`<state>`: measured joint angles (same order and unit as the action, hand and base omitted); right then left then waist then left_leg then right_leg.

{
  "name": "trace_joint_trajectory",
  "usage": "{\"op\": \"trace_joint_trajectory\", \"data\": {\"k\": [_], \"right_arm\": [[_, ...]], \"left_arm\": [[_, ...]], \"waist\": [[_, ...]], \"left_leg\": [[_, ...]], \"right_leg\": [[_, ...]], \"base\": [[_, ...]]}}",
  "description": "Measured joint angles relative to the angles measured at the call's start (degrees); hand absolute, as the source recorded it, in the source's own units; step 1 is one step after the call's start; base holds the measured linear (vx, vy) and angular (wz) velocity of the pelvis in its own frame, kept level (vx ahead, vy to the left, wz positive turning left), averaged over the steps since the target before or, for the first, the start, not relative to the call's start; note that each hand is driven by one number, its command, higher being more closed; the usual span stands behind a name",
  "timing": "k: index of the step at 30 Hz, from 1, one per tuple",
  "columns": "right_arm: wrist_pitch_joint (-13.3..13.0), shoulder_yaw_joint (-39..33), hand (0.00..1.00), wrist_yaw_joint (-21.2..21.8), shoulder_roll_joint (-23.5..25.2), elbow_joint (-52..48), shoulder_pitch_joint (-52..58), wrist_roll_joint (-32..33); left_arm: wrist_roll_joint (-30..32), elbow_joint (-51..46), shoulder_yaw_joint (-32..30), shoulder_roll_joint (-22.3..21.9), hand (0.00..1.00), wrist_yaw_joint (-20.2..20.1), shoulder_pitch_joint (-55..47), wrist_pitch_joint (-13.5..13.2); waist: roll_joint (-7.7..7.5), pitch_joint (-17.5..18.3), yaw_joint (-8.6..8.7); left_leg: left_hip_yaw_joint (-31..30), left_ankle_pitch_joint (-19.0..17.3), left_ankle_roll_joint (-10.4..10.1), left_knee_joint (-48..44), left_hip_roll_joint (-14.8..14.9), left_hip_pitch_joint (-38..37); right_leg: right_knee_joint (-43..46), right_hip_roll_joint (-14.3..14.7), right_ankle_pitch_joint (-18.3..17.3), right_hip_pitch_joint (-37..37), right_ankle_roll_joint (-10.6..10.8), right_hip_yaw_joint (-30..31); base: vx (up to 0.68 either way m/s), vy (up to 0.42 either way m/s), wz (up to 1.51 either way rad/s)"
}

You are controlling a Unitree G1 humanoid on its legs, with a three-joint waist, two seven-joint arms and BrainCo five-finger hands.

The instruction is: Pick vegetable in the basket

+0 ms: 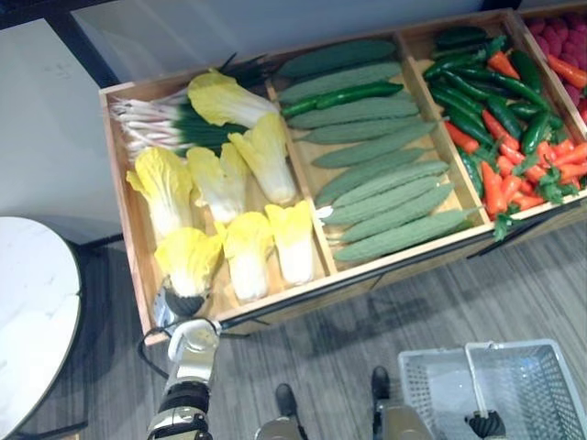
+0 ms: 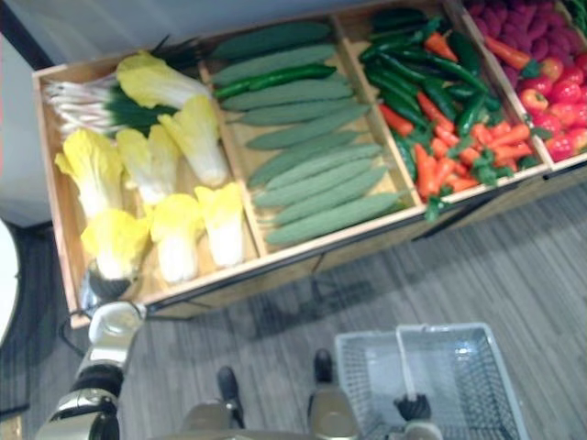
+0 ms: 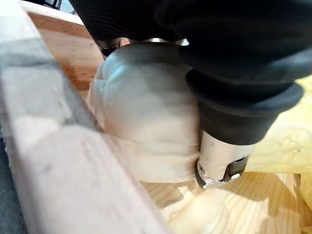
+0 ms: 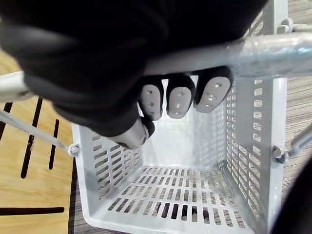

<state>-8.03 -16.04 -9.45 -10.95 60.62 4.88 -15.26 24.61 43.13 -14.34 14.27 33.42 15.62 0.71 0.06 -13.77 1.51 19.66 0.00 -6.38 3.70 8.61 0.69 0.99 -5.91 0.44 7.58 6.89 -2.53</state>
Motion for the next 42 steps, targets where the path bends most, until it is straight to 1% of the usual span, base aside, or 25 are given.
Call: {"op": "trace_joint_trajectory", "data": {"k": [1,2,6,11,14,17,19,20,21,22,24,26,31,36,39,42], "right_arm": [[0.0,0.6,1.0,0.0,-0.1,0.0,-0.2,0.0],[-0.1,1.1,1.0,0.0,-0.4,0.0,-0.4,-0.1],[-0.3,1.4,1.0,0.0,-0.6,0.6,-0.8,-0.4],[-0.3,1.4,1.0,0.1,-0.6,1.1,-1.1,-0.5],[-0.2,1.3,1.0,0.1,-0.6,1.1,-1.1,-0.5],[-0.2,0.7,1.0,0.2,-0.4,1.1,-0.8,-0.5],[-0.2,0.1,1.0,0.2,-0.1,1.1,-0.5,-0.5],[-0.1,-0.3,1.0,0.2,0.1,1.0,-0.4,-0.5],[-0.1,-1.3,1.0,0.2,0.4,1.0,-0.2,-0.6],[-0.1,-2.1,1.0,0.2,0.5,1.0,0.0,-0.5],[0.2,-3.5,1.0,0.2,0.8,1.0,0.6,-0.5],[0.3,-4.0,1.0,0.2,0.8,1.0,1.2,-0.4],[0.4,-4.3,1.0,0.2,0.8,0.9,3.6,-0.5],[0.8,-5.2,1.0,0.2,0.8,1.0,5.8,-0.5],[1.5,-6.1,1.0,0.3,0.9,1.0,6.1,-0.5],[1.6,-6.3,1.0,0.4,0.9,1.0,6.5,-0.5]], "left_arm": [[1.3,0.4,0.1,0.4,1.0,0.0,0.2,0.1],[1.5,0.7,0.9,1.1,1.0,-0.1,0.5,0.6],[1.6,1.8,1.5,1.8,1.0,-0.1,0.9,0.7],[1.4,1.9,1.7,1.7,1.0,-0.3,0.9,0.6],[0.3,-0.1,1.5,1.0,1.0,-0.8,-0.2,0.6],[-2.4,-7.5,0.3,-3.4,1.0,-1.5,-4.3,0.4],[-4.7,-14.6,0.2,-7.7,1.0,-0.3,-8.1,-1.0],[-5.9,-16.2,0.3,-8.6,1.0,-0.1,-8.9,-1.2],[-6.7,-19.5,0.4,-10.4,1.0,0.1,-10.3,-1.5],[-8.7,-21.9,0.8,-11.8,1.0,0.2,-11.5,-2.7],[-8.9,-23.9,1.5,-13.2,1.0,0.2,-12.3,-3.4],[-10.7,-25.5,2.5,-13.6,1.0,0.2,-13.2,-4.3],[-13.3,-30.0,3.3,-14.4,1.0,0.2,-15.8,-5.6],[-14.8,-34.9,3.6,-15.1,1.0,0.9,-16.2,-5.8],[-14.8,-37.1,3.6,-15.4,1.0,1.8,-16.4,-5.8],[-14.6,-40.4,4.1,-15.3,1.0,2.4,-16.4,-5.8]], "waist": [[0.0,0.0,0.02],[0.04,-0.1,0.02],[0.04,-0.1,0.03],[-0.06,-0.8,0.12],[-0.08,-0.9,0.16],[-0.08,-0.9,0.19],[-0.1,-0.8,0.16],[-0.11,-0.8,0.17],[-0.08,-0.8,0.15],[-0.05,-0.8,0.18],[0.03,-0.6,0.17],[0.04,-0.4,0.09],[0.13,3.5,0.0],[0.2,6.9,0.0],[0.04,8.0,0.02],[-0.22,9.0,0.17]], "left_leg": [[0.1,0.0,0.0,0.0,0.0,0.0],[0.1,0.0,0.0,0.0,0.0,0.0],[0.1,0.0,0.0,0.0,0.0,0.0],[0.1,0.0,0.0,0.1,-0.1,-1.0],[0.1,0.0,0.0,0.1,-0.2,-1.2],[-0.1,0.0,0.0,0.2,-0.5,-1.3],[-0.2,0.0,0.0,0.3,-0.5,-1.9],[-0.2,0.0,0.0,0.2,-0.5,-2.1],[-0.3,0.0,0.0,0.2,-0.5,-2.2],[-0.6,0.0,0.0,0.2,-0.5,-2.2],[-1.4,0.0,0.0,0.2,-0.4,-2.4],[-1.5,0.0,0.0,0.2,-0.4,-3.0],[-1.5,0.1,0.1,0.2,-0.3,-3.0],[-1.6,0.9,0.6,1.7,-0.4,-3.6],[-1.6,0.9,0.6,1.7,-0.4,-3.9],[-1.4,0.9,0.6,1.7,-0.4,-3.9]], "right_leg": [[-0.2,0.0,0.1,0.0,0.0,0.1],[-0.2,0.0,0.2,0.0,0.0,0.1],[-0.5,0.0,0.4,-0.3,0.0,0.1],[-1.1,-0.1,0.6,-1.5,0.1,0.1],[-1.3,-0.2,0.7,-1.7,0.2,0.0],[-1.6,-0.4,0.7,-2.2,0.2,-0.1],[-1.9,-0.4,0.7,-3.0,0.2,-0.3],[-1.9,-0.4,0.7,-3.2,0.2,-0.4],[-1.9,-0.4,0.7,-3.4,0.2,-0.5],[-1.9,-0.4,0.7,-3.6,0.2,-0.7],[-1.9,-0.4,0.7,-4.2,0.2,-1.3],[-1.9,-0.4,0.7,-4.8,0.2,-1.5],[-1.8,-0.4,0.7,-4.8,0.2,-1.7],[-1.6,-0.4,0.7,-4.9,0.2,-2.0],[-1.6,-0.5,0.7,-5.0,0.3,-2.0],[-1.7,-0.4,0.7,-5.0,0.3,-1.8]], "base": [[0.0,0.0,0.0],[0.0,0.0,0.0],[0.0,0.0,0.0],[0.0,0.0,0.0],[0.0,0.0,0.0],[0.01,-0.002,0.01],[0.04,-0.008,0.04],[0.04,-0.012,0.03],[0.02,-0.011,0.05],[0.02,-0.016,0.08],[0.0,-0.016,0.14],[-0.02,-0.009,0.09],[-0.04,-0.011,0.01],[-0.04,-0.011,0.03],[0.0,-0.001,-0.01],[0.01,-0.004,-0.03]]}}
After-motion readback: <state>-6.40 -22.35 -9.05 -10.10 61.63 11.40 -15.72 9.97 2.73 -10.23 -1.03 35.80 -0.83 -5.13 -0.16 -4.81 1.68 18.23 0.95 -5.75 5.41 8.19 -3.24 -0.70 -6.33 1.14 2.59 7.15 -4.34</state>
